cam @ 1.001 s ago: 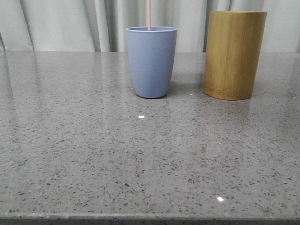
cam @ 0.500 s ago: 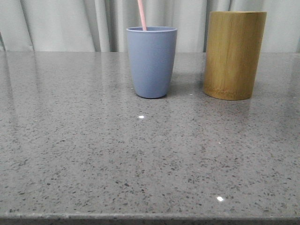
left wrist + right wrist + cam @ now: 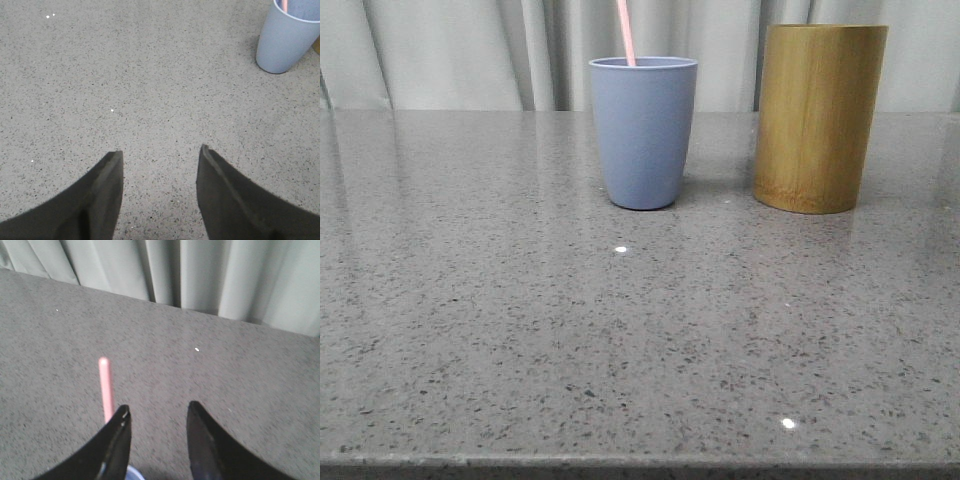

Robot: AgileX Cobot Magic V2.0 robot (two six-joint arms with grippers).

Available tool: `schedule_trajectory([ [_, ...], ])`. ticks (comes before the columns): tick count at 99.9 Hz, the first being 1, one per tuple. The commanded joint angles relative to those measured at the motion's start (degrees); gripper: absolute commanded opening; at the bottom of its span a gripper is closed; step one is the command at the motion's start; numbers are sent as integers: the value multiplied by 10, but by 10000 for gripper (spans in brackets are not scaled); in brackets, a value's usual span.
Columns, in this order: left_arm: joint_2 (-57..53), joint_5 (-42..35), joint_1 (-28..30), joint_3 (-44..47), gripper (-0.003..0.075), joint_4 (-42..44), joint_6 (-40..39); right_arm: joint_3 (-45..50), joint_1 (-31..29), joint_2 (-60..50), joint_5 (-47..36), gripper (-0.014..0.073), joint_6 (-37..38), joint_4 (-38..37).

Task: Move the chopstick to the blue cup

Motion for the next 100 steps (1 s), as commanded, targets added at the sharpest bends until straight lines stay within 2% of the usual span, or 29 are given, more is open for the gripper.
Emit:
schedule_trajectory([
  [1, -1, -39, -2, -15, 337, 9, -5, 28, -13, -59, -47, 273, 2, -3],
  [31, -23, -69, -2, -15, 337, 11, -29, 222, -44, -220, -71, 269, 2, -9],
  [60, -25, -84, -2, -15, 337, 22, -29, 362, -45, -380, -71, 203, 2, -11],
  [69, -25, -85, -2, -15, 325, 21, -29, 396, -45, -427, -71, 160, 2, -12],
  [78, -25, -85, -2, -14, 269, 21, -29, 428, -45, -476, -72, 76, 2, -12],
  [91, -25, -86, -2, -14, 134, 20, -29, 467, -45, -545, -72, -66, 2, -12],
  [100, -25, -86, -2, -14, 38, 19, -29, 495, -45, -589, -72, -60, 2, -12],
])
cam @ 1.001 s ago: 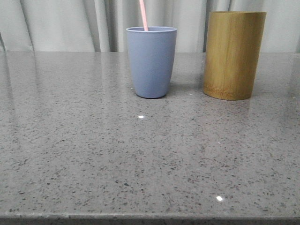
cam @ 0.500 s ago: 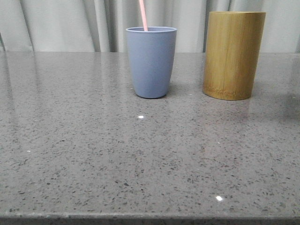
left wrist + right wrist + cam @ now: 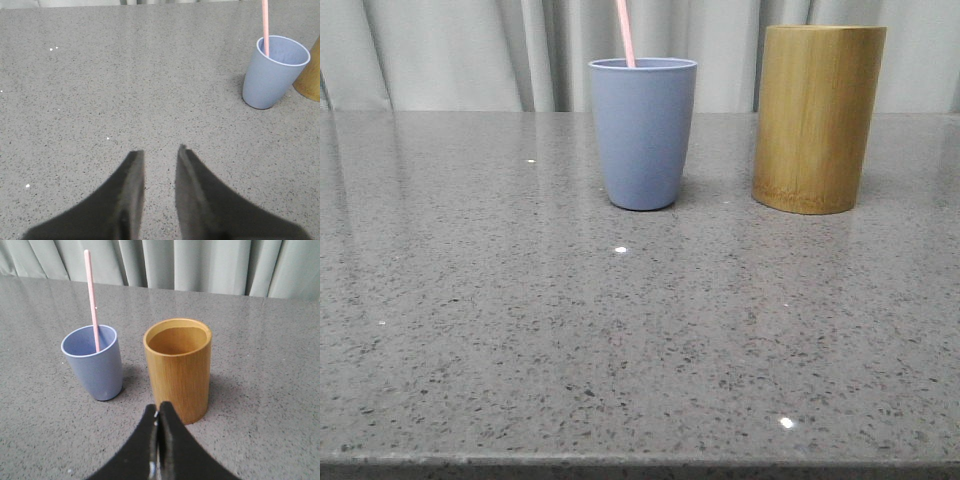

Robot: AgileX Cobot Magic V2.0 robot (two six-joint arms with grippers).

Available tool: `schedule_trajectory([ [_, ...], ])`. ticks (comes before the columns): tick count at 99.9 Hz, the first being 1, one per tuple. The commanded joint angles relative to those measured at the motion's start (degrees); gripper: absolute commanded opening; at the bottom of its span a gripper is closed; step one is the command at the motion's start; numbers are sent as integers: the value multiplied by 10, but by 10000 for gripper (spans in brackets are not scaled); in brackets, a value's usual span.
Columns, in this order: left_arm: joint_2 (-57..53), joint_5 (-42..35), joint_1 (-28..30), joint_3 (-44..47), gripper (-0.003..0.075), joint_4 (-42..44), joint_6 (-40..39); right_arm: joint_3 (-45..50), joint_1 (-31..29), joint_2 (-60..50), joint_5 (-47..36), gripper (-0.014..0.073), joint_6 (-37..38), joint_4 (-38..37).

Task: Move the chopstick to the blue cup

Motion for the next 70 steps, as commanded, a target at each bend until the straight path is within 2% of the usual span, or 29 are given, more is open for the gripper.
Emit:
schedule_trajectory([
  [1, 5, -46, -2, -13, 30, 8, -5, 14, -3, -43, -46, -60, 2, -8],
  [6, 5, -46, -2, -13, -20, 10, -5, 30, -3, -67, -46, -60, 2, -8],
  [22, -16, -59, -2, 15, -19, 12, -4, 79, -3, -145, -45, -60, 2, -8],
  [40, -81, -108, -2, 73, -19, 7, -4, 116, -3, -220, -42, -60, 2, -18],
  [70, -182, -105, -2, 132, -19, 10, -4, 136, -3, -276, -40, -60, 2, -21],
])
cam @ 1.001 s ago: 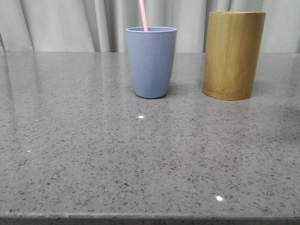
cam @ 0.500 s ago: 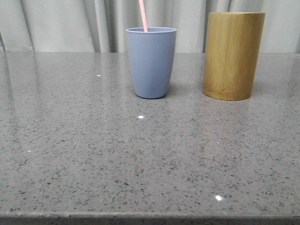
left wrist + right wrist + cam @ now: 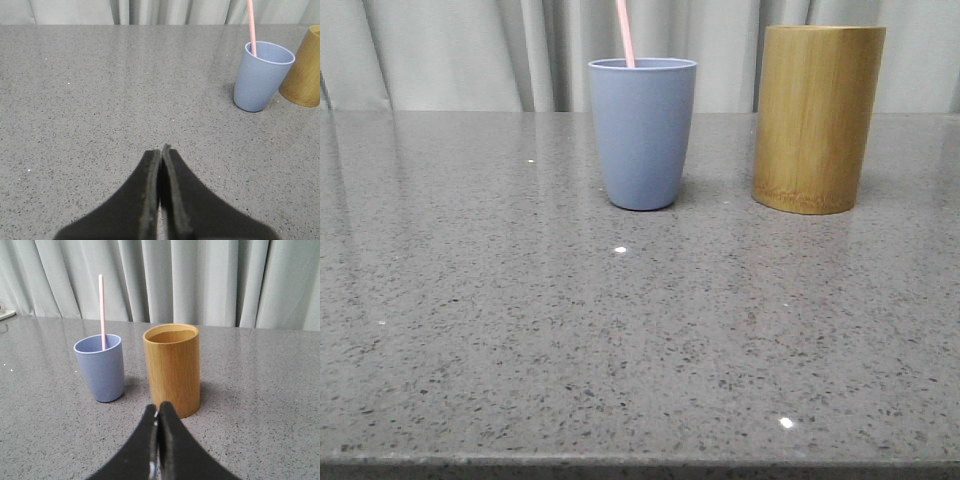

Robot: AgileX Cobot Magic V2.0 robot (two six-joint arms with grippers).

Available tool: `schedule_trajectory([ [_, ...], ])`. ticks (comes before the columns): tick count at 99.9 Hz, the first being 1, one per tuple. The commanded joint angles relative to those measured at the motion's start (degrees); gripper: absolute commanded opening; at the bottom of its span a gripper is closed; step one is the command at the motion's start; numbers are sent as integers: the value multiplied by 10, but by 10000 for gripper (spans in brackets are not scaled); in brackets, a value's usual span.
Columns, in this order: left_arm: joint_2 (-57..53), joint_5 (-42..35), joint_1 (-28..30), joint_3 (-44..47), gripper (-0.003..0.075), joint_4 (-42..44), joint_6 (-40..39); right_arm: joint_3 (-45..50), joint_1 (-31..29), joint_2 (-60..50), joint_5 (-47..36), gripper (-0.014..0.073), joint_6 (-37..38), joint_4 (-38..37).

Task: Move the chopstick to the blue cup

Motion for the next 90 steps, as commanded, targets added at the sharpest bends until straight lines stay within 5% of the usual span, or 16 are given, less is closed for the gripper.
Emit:
schedule_trajectory([
  [1, -13, -48, -2, -3, -19, 9, -4, -13, -3, 3, -43, -60, 2, -11],
  [90, -20, -30, -2, 5, -19, 23, -4, -13, -3, 3, -44, -60, 2, -10],
])
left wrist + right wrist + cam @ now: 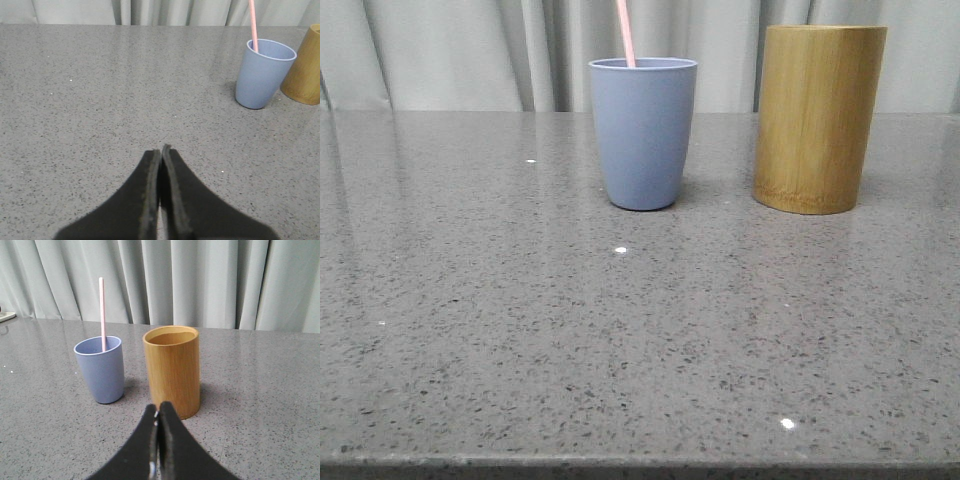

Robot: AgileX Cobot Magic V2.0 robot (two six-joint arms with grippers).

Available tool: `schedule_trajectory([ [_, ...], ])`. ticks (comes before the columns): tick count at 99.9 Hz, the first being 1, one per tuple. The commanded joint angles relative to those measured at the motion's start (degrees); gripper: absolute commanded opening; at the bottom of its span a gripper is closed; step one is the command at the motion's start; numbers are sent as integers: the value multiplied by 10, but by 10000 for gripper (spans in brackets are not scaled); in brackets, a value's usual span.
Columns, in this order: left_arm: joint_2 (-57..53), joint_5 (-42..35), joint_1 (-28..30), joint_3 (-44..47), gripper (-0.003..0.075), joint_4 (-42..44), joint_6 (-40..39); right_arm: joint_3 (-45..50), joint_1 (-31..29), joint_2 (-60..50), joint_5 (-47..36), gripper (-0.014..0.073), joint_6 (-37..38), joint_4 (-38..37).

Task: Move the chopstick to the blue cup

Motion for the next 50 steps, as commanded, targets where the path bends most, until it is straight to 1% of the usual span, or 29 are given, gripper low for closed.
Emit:
schedule_trajectory([
  [1, 9, -33, -2, -13, -19, 21, -4, -13, -3, 6, -44, -60, 2, -9],
  [8, 9, -33, -2, -13, -19, 21, -4, -13, -3, 6, -44, -60, 2, -9],
  [17, 9, -54, -2, -3, -19, 21, -4, -13, -3, 6, -44, -60, 2, -9],
  [27, 9, -55, -2, 9, -19, 22, -4, -13, -3, 6, -44, -60, 2, -9],
  [35, 9, -70, -2, 22, -19, 22, -4, -13, -3, 6, -44, -60, 2, -9],
  [42, 9, -104, 6, 39, -19, 26, 1, -13, -3, 6, -44, -60, 2, -9],
  [50, 9, -163, 26, 62, -19, 22, 40, -13, -3, 6, -44, -60, 2, -9],
])
